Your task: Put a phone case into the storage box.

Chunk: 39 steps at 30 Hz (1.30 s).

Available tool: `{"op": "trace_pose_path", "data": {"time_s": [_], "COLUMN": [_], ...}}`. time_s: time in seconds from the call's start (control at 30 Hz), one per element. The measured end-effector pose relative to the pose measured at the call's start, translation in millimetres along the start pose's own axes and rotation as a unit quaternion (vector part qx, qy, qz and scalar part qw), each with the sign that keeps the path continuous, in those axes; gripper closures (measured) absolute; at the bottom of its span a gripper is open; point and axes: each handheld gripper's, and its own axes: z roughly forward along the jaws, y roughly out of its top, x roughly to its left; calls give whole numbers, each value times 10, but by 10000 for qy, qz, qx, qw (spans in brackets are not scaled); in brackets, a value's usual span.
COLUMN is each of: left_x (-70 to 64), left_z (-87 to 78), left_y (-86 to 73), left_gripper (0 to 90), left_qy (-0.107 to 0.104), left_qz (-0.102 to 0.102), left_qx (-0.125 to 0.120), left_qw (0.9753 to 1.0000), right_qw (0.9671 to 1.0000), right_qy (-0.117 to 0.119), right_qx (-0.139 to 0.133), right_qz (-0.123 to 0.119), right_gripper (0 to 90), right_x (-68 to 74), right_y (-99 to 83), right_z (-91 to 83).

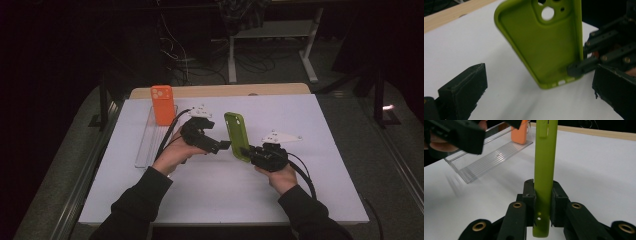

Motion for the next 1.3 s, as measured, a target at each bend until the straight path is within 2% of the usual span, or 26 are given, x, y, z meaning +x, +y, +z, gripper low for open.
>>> {"op": "trace_pose_path", "data": {"time_s": [0.1, 0.2, 0.3, 0.43, 0.53, 0.67, 0.83, 1.07, 1.13, 1.3], "left_x": [4, -4, 11, 18, 32, 24, 8, -6, -2, 3], "left_z": [26, 54, 94, 143, 180, 197, 184, 194, 186, 149], "left_y": [46, 71, 76, 80, 83, 84, 103, 100, 104, 116], "left_gripper": [0, 0, 0, 0, 0, 0, 75, 86, 97, 140], "left_qy": [-21, -43, -119, -174, -196, -225, -159, -129, -141, -280], "left_qz": [35, -50, -7, -112, -231, -322, -279, -253, -178, -224], "left_qx": [-43, -175, -264, -324, -400, -472, -555, -540, -542, -593], "left_qw": [10000, 9998, 9996, 9993, 9987, 9981, 9979, 9981, 9983, 9976], "right_qw": [10000, 10000, 9999, 9997, 9997, 9997, 9997, 9993, 9992, 9988], "right_qy": [41, 82, 142, 190, 232, 195, 134, 54, 36, 1], "right_qx": [3, -11, -15, 6, 46, 82, 144, 177, 197, 276], "right_qz": [-26, -49, -55, -139, -109, -144, -177, -312, -340, -405], "right_gripper": [758, 758, 759, 758, 758, 758, 758, 758, 757, 753], "right_x": [19, 42, 81, 118, 148, 147, 151, 154, 157, 167], "right_y": [2, 1, 3, 2, 1, -9, -19, -29, -30, -35], "right_z": [10, 28, 47, 78, 91, 109, 123, 142, 143, 155]}}
